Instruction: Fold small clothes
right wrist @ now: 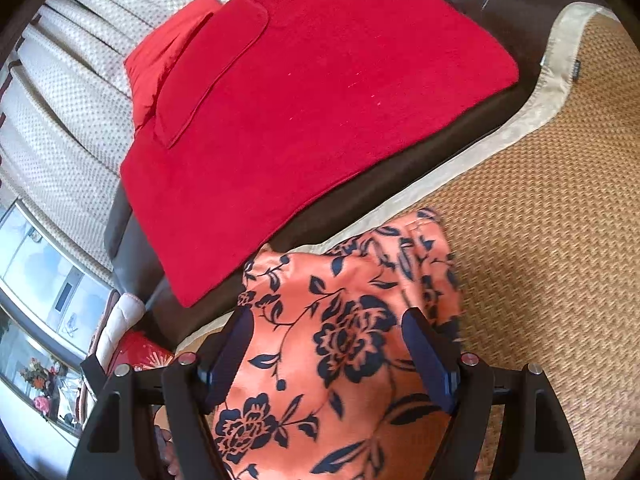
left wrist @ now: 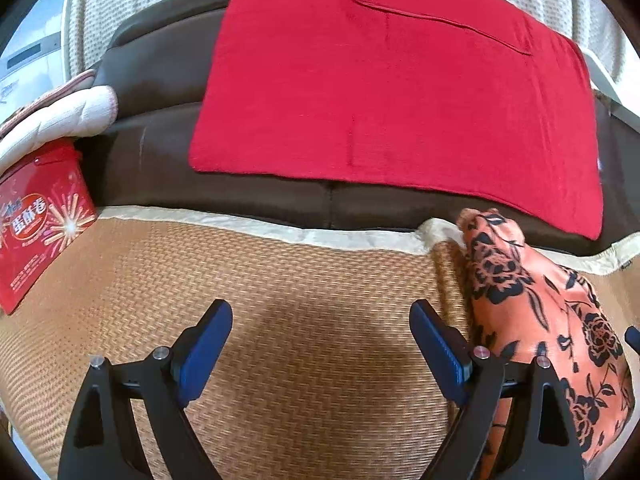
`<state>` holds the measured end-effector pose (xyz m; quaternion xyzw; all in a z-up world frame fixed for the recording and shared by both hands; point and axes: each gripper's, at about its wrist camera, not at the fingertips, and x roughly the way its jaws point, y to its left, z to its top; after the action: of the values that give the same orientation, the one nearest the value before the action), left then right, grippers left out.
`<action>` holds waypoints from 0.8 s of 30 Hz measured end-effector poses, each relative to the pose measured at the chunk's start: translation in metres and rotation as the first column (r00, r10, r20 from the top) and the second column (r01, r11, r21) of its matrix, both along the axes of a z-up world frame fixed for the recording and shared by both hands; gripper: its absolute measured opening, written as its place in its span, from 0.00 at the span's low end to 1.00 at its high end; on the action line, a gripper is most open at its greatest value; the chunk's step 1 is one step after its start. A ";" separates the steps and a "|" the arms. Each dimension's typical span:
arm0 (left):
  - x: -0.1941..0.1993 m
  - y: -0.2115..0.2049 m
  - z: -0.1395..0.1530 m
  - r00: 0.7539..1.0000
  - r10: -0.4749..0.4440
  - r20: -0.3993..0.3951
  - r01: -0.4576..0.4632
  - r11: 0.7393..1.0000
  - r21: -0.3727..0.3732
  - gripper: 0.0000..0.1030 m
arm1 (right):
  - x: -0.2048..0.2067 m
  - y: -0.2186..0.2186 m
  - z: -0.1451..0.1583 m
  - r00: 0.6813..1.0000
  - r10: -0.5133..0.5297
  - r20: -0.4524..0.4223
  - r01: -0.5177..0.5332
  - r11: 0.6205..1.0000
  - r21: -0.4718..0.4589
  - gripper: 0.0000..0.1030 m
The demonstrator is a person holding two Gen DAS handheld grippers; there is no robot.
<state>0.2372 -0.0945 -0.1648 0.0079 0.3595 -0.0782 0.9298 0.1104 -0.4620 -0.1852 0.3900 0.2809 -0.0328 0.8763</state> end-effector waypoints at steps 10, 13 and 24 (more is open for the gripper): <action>-0.010 -0.049 -0.002 0.993 -0.120 -0.013 0.120 0.992 -0.031 0.88 | -0.022 -0.032 -0.004 0.999 -0.036 -0.003 0.036 0.999 0.030 0.78; -0.010 -0.060 -0.006 0.974 -0.219 -0.058 0.211 0.970 -0.122 0.88 | -0.025 -0.041 -0.010 0.999 -0.037 -0.016 0.038 0.998 0.055 0.78; -0.020 -0.099 -0.020 0.889 -0.426 -0.169 0.375 0.888 -0.265 0.88 | -0.014 -0.058 -0.043 0.995 -0.018 -0.093 0.034 0.986 0.165 0.78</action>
<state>0.2168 -0.1934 -0.1849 -0.0315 0.4406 -0.3100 0.8419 0.0961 -0.5197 -0.2280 0.4637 0.3173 -0.0384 0.8263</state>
